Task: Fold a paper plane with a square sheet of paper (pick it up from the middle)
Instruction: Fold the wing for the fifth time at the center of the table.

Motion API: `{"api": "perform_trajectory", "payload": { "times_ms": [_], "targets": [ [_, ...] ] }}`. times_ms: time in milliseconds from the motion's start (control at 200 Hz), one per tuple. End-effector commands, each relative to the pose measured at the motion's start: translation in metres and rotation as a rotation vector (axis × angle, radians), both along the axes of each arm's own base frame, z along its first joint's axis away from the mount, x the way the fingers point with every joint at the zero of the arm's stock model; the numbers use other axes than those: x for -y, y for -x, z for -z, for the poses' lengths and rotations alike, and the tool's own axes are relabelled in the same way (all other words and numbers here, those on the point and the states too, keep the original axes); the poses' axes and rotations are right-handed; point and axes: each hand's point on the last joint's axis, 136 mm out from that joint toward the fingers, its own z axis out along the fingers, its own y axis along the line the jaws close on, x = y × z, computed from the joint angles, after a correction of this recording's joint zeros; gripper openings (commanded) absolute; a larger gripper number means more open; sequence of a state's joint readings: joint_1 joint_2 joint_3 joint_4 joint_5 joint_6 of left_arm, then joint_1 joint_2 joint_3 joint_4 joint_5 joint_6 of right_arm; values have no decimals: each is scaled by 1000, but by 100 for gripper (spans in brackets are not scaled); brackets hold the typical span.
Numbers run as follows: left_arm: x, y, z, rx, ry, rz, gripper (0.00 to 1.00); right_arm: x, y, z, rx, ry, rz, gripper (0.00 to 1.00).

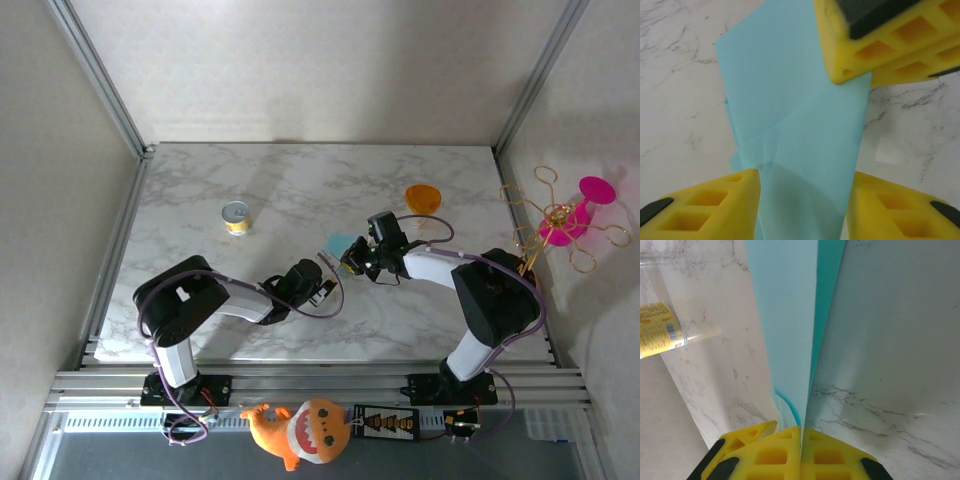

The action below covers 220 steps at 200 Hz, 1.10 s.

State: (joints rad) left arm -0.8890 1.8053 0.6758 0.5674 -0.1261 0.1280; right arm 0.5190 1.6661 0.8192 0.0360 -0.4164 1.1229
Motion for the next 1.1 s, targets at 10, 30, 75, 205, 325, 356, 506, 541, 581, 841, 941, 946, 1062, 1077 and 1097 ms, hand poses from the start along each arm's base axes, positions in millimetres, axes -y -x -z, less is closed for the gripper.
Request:
{"api": "perform_trajectory", "payload": {
  "times_ms": [10, 30, 75, 205, 325, 356, 506, 541, 581, 841, 941, 946, 1062, 1077, 1097],
  "targets": [
    [11, 1, 0, 15, 2, 29, 41, -1, -2, 1, -34, -5, 6, 0],
    [11, 1, 1, 15, 0, 32, 40, -1, -2, 1, -35, -4, 6, 0],
    [12, 3, 2, 12, -1, 36, 36, -1, -1, 2, -38, -1, 4, 0],
    [13, 5, 4, 2, 8, 40, 30, 0, -1, 5, -47, 5, 6, 2],
    [14, 8, 9, -21, 15, 47, 25, 1, 0, 8, -56, 16, 6, 11],
    [13, 8, 9, -24, 17, 45, 23, 2, 1, 8, -57, 21, 6, 15],
    [13, 12, 15, -50, 32, 46, 18, 9, -2, 6, -45, 56, 20, 36],
    [13, 14, 16, -57, 36, 48, 17, 11, -3, 4, -37, 62, 26, 40],
    [13, 15, 17, -65, 42, 49, 16, 14, -4, 3, -31, 74, 35, 44],
    [11, 23, 26, -137, 82, 56, 13, 36, -15, -11, 40, 133, 83, 61],
    [10, 26, 29, -180, 100, 68, 12, 41, -19, -16, 75, 148, 79, 63],
    [10, 27, 29, -183, 101, 68, 12, 42, -19, -17, 77, 150, 79, 64],
    [9, 27, 31, -217, 110, 78, 12, 45, -21, -20, 108, 172, 53, 65],
    [9, 27, 31, -219, 111, 79, 12, 45, -21, -20, 109, 174, 48, 66],
    [9, 27, 31, -220, 110, 79, 12, 45, -21, -20, 110, 178, 43, 66]
  ]
}}
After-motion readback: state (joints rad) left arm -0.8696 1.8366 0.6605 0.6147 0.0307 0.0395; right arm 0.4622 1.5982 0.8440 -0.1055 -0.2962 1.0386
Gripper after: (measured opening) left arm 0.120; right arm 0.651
